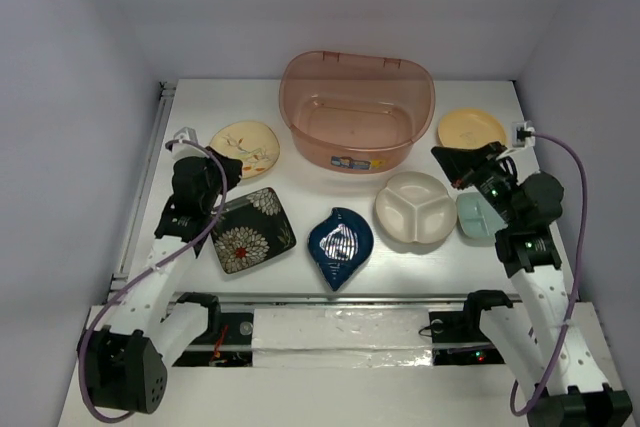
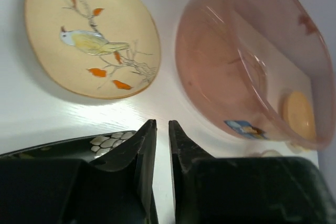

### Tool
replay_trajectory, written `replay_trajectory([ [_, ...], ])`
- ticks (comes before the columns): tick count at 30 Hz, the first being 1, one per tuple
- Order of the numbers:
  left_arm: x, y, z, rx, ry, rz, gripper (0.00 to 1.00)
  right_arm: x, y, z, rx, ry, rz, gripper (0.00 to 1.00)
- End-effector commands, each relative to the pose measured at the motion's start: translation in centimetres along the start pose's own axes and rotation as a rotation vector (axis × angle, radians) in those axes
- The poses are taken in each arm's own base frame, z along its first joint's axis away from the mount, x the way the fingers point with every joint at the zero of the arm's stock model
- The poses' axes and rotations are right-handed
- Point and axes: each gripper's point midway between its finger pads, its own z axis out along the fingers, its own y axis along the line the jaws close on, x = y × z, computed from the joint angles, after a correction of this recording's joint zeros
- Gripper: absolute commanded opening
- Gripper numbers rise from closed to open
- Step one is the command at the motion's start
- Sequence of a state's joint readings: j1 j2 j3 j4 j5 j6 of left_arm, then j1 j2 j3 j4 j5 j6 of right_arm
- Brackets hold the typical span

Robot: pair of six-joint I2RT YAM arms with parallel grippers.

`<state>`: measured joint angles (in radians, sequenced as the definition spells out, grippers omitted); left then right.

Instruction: Place the plates into the plastic bin on the countertop

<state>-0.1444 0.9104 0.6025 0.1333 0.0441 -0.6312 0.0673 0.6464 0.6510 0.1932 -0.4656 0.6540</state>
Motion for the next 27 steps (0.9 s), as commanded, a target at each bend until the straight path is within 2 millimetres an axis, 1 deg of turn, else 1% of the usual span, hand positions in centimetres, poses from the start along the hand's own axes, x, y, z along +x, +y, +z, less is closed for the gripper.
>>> replay_trajectory([
  [1,-2.5,1.9,0.5,-0.105,-0.156,-0.055,0.16,0.9,0.8,0.7,-0.064,0.068,-0.012,0.00],
  [2,-2.6,2.1,0.7,-0.112,-0.169,-0.064,0.23,1.1,0.6,0.8,-0.064,0.077,-0.009,0.00],
  [3,-2.6,3.0,0.9,-0.133,-0.179,-0.087,0.29,1.2,0.5,0.9,-0.061,0.080,-0.006,0.00],
  [4,-2.3,3.6,1.4,-0.148,-0.169,-0.099,0.36,1.3,0.3,1.0,-0.057,0.085,-0.003,0.00],
  [5,-2.6,4.2,1.8,-0.158,-0.187,-0.130,0.43,1.2,0.5,0.9,-0.059,0.080,-0.006,0.00],
  [6,-2.6,4.8,2.2,-0.168,-0.190,-0.145,0.43,1.2,0.4,1.0,-0.057,0.077,-0.006,0.00],
  [7,-1.7,5.8,3.2,-0.188,-0.155,-0.157,0.47,1.2,0.8,0.9,-0.066,0.076,-0.008,0.00],
  [8,-1.9,6.4,3.7,-0.197,-0.157,-0.173,0.48,1.1,0.7,0.9,-0.062,0.073,-0.011,0.00],
  [9,-1.9,6.9,4.2,-0.208,-0.149,-0.189,0.48,1.2,0.7,0.8,-0.062,0.074,-0.012,0.03],
  [10,-1.1,8.1,5.1,-0.233,-0.119,-0.217,0.48,1.1,0.7,0.8,-0.062,0.071,-0.015,0.04],
  [11,-1.4,8.0,5.6,-0.223,-0.128,-0.223,0.48,1.1,0.7,0.7,-0.061,0.070,-0.013,0.06],
  [12,-2.0,8.2,6.1,-0.231,-0.141,-0.234,0.48,1.2,0.7,0.7,-0.060,0.069,-0.015,0.11],
  [13,-1.4,8.9,6.8,-0.256,-0.126,-0.239,0.48,1.2,0.7,0.7,-0.059,0.068,-0.016,0.14],
  [14,-1.8,9.2,7.3,-0.264,-0.135,-0.245,0.48,1.1,0.7,0.7,-0.059,0.067,-0.019,0.16],
  [15,-2.4,9.0,7.9,-0.265,-0.141,-0.247,0.48,1.1,0.7,0.6,-0.059,0.067,-0.019,0.20],
  [16,-1.8,10.2,8.6,-0.301,-0.122,-0.253,0.47,1.1,0.7,0.6,-0.059,0.065,-0.021,0.21],
  [17,-1.8,10.6,9.0,-0.310,-0.115,-0.267,0.46,1.1,0.7,0.6,-0.060,0.067,-0.022,0.21],
  [18,-2.3,10.9,9.4,-0.311,-0.120,-0.277,0.46,1.1,0.8,0.6,-0.060,0.066,-0.022,0.22],
  [19,-1.5,11.3,10.0,-0.316,-0.095,-0.281,0.45,1.1,0.8,0.5,-0.062,0.066,-0.023,0.23],
  [21,-2.0,12.2,10.5,-0.334,-0.101,-0.295,0.44,1.2,0.8,0.6,-0.065,0.067,-0.022,0.23],
  [22,-1.4,12.6,10.9,-0.343,-0.085,-0.296,0.44,1.2,0.7,0.6,-0.064,0.068,-0.021,0.23],
  [24,-1.9,13.3,11.5,-0.351,-0.088,-0.308,0.43,1.3,0.8,0.6,-0.069,0.069,-0.019,0.23],
  [25,-0.9,13.8,12.0,-0.361,-0.056,-0.314,0.43,1.3,0.8,0.6,-0.069,0.069,-0.019,0.23],
  [26,-1.0,14.3,12.2,-0.366,-0.053,-0.323,0.42,1.3,0.9,0.5,-0.074,0.071,-0.018,0.23],
  [27,-1.0,14.2,12.6,-0.361,-0.051,-0.329,0.41,1.3,1.0,0.6,-0.078,0.070,-0.018,0.23],
])
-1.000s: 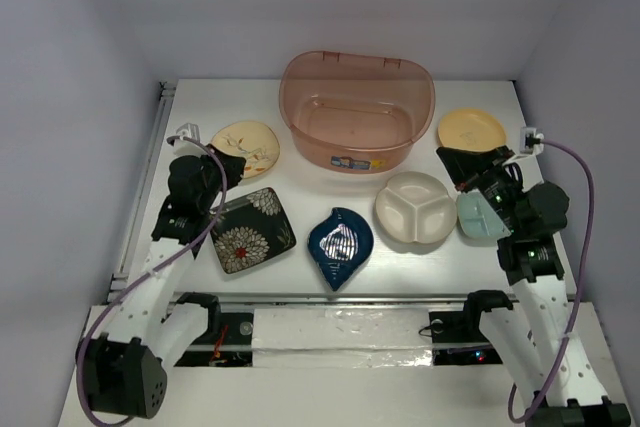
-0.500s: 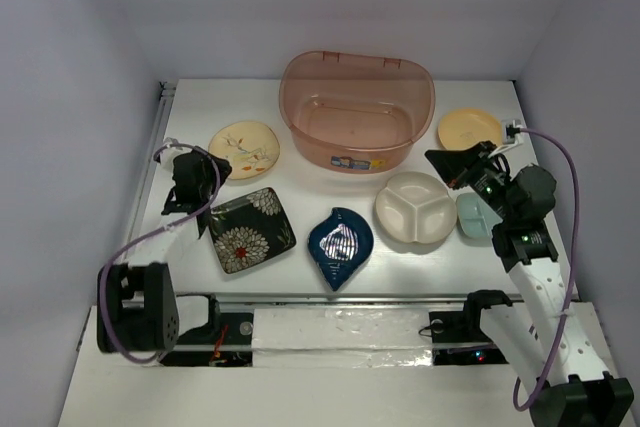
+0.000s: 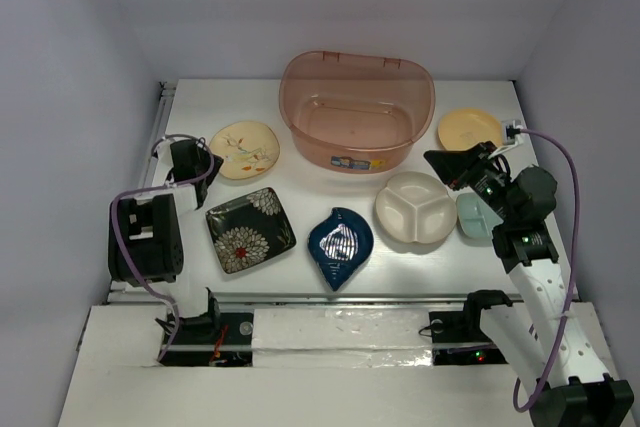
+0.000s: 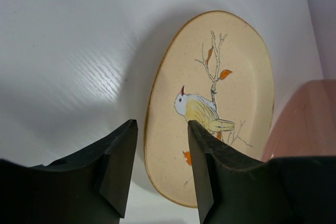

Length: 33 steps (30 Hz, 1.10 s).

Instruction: Place the plates into the plastic bin on the countertop

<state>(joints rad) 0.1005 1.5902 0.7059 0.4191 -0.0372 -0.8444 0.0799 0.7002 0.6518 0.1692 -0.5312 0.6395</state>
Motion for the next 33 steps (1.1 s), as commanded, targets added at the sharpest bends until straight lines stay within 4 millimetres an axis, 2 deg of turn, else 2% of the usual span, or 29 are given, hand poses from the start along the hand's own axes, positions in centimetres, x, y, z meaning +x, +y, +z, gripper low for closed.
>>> replay_trajectory([
  [1,-0.9,-1.8,1.2,0.065,0.010,-0.036,0.40,-0.9,1.5,-0.1,-0.061,-0.027,-0.039,0.23],
  [6,0.0,-1.5,2.4,0.069,0.045,-0.037,0.35,-0.9,1.4,-0.1,-0.057,-0.030,-0.037,0.24],
  [11,2.0,-1.2,3.9,0.083,0.125,-0.046,0.34,-0.9,1.4,-0.1,-0.057,-0.031,-0.036,0.24],
  [14,2.6,-1.1,4.4,0.092,0.143,-0.052,0.19,-0.9,1.5,-0.2,-0.060,-0.031,-0.036,0.25],
  [15,2.7,-1.0,4.6,0.092,0.145,-0.049,0.12,-1.0,1.6,-0.2,-0.062,-0.033,-0.039,0.25],
  [16,2.9,-0.8,4.7,0.087,0.148,-0.047,0.00,-0.9,1.6,-0.2,-0.062,-0.033,-0.037,0.25],
  [18,2.9,-0.9,4.5,0.103,0.144,-0.052,0.00,-1.0,1.6,-0.2,-0.060,-0.033,-0.036,0.25],
  [20,2.0,-1.9,3.9,0.142,0.109,-0.058,0.00,-0.9,1.6,-0.2,-0.060,-0.031,-0.036,0.25],
  [21,1.9,-1.8,3.5,0.145,0.099,-0.061,0.00,-1.0,1.6,-0.2,-0.061,-0.032,-0.037,0.25],
  [23,0.2,-3.5,2.1,0.205,0.038,-0.069,0.00,-0.9,1.6,-0.2,-0.062,-0.031,-0.037,0.25],
  [24,-1.0,-4.7,0.7,0.257,-0.008,-0.078,0.00,-0.9,1.6,-0.2,-0.062,-0.031,-0.037,0.25],
  [27,-1.7,-5.6,-1.1,0.310,-0.042,-0.097,0.00,-0.9,1.6,-0.2,-0.063,-0.032,-0.037,0.25],
  [29,-3.0,-7.1,-2.8,0.378,-0.083,-0.117,0.00,-0.9,1.5,-0.2,-0.060,-0.033,-0.036,0.25],
  [30,-2.8,-7.0,-3.4,0.390,-0.087,-0.123,0.00,-0.9,1.5,-0.2,-0.060,-0.033,-0.036,0.25],
  [33,-3.8,-8.1,-5.4,0.452,-0.126,-0.131,0.00,-0.9,1.4,-0.1,-0.056,-0.032,-0.036,0.25],
])
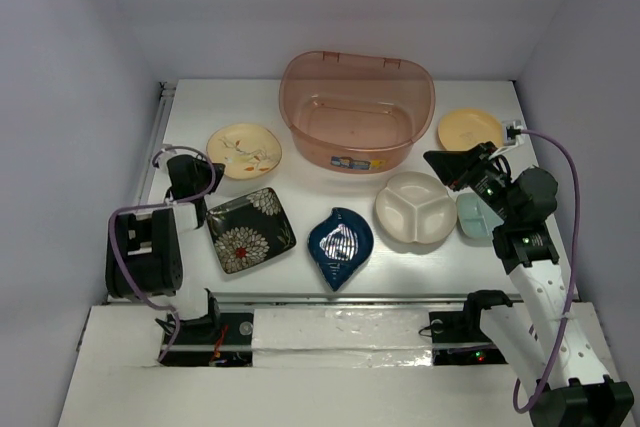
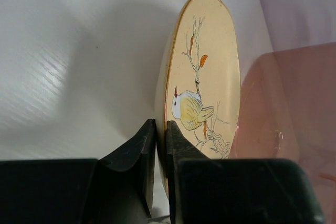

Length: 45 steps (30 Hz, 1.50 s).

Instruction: Place the plates into the plastic bin on the countertop

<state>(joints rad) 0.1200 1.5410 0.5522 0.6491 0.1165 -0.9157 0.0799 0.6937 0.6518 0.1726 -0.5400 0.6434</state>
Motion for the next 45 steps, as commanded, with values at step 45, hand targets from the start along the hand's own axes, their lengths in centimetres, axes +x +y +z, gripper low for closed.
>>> replay_trajectory([
  [45,9.8,-41.1,2.0,0.658,0.201,0.334,0.00,-0.4,0.5,0.5,-0.033,-0.022,-0.025,0.25],
])
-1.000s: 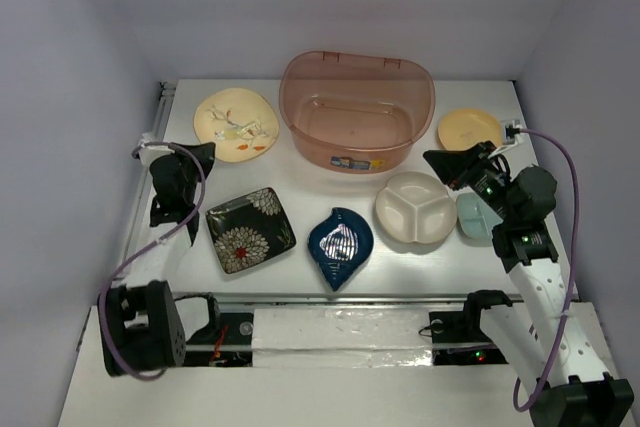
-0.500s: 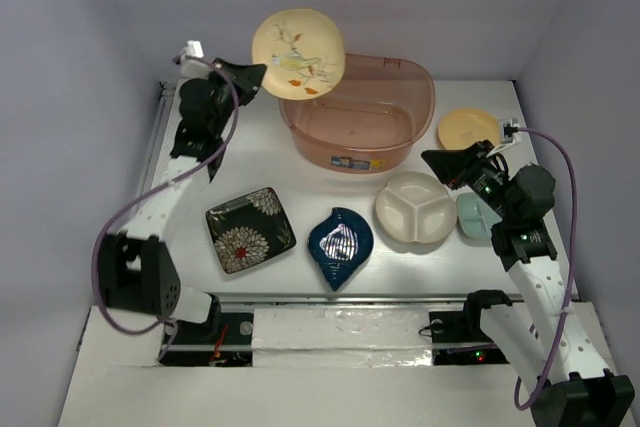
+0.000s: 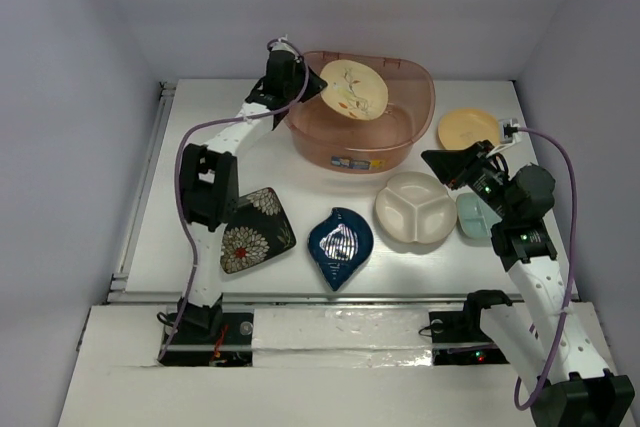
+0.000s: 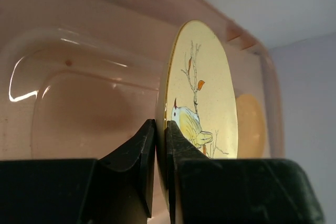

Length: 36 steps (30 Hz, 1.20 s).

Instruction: Place the plates into the plastic bin on the countertop

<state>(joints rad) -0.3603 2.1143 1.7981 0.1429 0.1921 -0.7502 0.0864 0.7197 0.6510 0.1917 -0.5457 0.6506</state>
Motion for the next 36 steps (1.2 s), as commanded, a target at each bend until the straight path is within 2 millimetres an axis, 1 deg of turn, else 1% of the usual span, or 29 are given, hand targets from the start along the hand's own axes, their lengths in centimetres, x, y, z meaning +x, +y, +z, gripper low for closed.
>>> replay_trajectory([
  [1,-6.0,-10.2,-2.0,0.211,-0.149,0.059,0.00,-0.7,0.7,0.0,-0.028,-0.033,-0.037,0.25],
  [2,-4.7,-8.4,-0.5,0.163,-0.112,0.059,0.00,-0.7,0.7,0.0,-0.028,-0.033,-0.037,0.25],
  [3,-4.0,-8.3,0.7,0.152,-0.101,0.076,0.00,-0.7,0.7,0.0,-0.028,-0.033,-0.037,0.25],
  [4,-3.7,-9.0,0.5,0.156,-0.092,0.085,0.00,-0.7,0.7,0.0,-0.028,-0.033,-0.037,0.25],
  [5,-2.6,-7.4,1.6,0.115,-0.065,0.086,0.00,-0.7,0.7,0.0,-0.028,-0.035,-0.038,0.25],
  [6,-2.2,-6.9,2.0,0.102,-0.052,0.084,0.00,-0.7,0.8,-0.1,-0.029,-0.036,-0.039,0.25],
  [7,-1.8,-7.2,2.3,0.102,-0.045,0.087,0.00,-0.7,0.7,-0.1,-0.027,-0.036,-0.038,0.25],
  [8,-1.3,-6.2,3.0,0.078,-0.038,0.090,0.00,-0.8,0.8,-0.1,-0.028,-0.038,-0.040,0.25],
  [9,-0.7,-5.3,3.2,0.042,-0.016,0.090,0.00,-0.7,0.7,-0.1,-0.026,-0.037,-0.037,0.25],
  [10,-1.1,-5.6,3.3,0.040,-0.021,0.098,0.00,-0.7,0.7,-0.1,-0.028,-0.037,-0.037,0.25],
  [11,0.1,-4.8,3.8,0.012,0.002,0.113,0.00,-0.7,0.7,-0.1,-0.028,-0.037,-0.037,0.25],
  [15,0.6,-3.7,4.3,-0.015,0.006,0.123,0.00,-0.7,0.8,-0.1,-0.030,-0.038,-0.037,0.25],
  [16,1.3,-3.8,4.4,-0.013,0.016,0.126,0.00,-0.7,0.8,-0.1,-0.032,-0.037,-0.037,0.25],
  [18,2.2,-3.0,4.9,-0.020,0.038,0.123,0.00,-0.7,0.8,-0.1,-0.030,-0.038,-0.037,0.25],
  [19,2.4,-2.9,5.1,-0.020,0.045,0.121,0.05,-0.7,0.8,-0.1,-0.030,-0.040,-0.038,0.25],
  [22,3.4,-1.6,5.4,-0.049,0.065,0.117,0.10,-0.8,0.8,-0.1,-0.031,-0.041,-0.039,0.25],
  [24,2.9,-1.6,5.2,-0.055,0.039,0.120,0.14,-0.8,0.8,-0.1,-0.031,-0.041,-0.039,0.25],
  [25,3.5,-0.7,5.1,-0.072,0.047,0.121,0.17,-0.7,0.9,-0.1,-0.032,-0.041,-0.039,0.25],
  [26,3.2,-0.8,4.9,-0.074,0.032,0.125,0.24,-0.7,0.8,-0.1,-0.033,-0.040,-0.037,0.25],
  [27,2.9,-1.1,4.7,-0.070,0.024,0.127,0.26,-0.7,0.9,-0.1,-0.034,-0.041,-0.038,0.25],
  [28,3.0,-0.8,4.7,-0.078,0.026,0.128,0.28,-0.7,0.8,-0.1,-0.034,-0.038,-0.037,0.25],
  [31,3.0,-0.6,4.7,-0.087,0.026,0.131,0.30,-0.7,0.8,-0.1,-0.034,-0.038,-0.037,0.26],
  [36,3.2,-0.4,4.7,-0.086,0.023,0.130,0.38,-0.6,0.8,0.0,-0.034,-0.036,-0.037,0.26],
])
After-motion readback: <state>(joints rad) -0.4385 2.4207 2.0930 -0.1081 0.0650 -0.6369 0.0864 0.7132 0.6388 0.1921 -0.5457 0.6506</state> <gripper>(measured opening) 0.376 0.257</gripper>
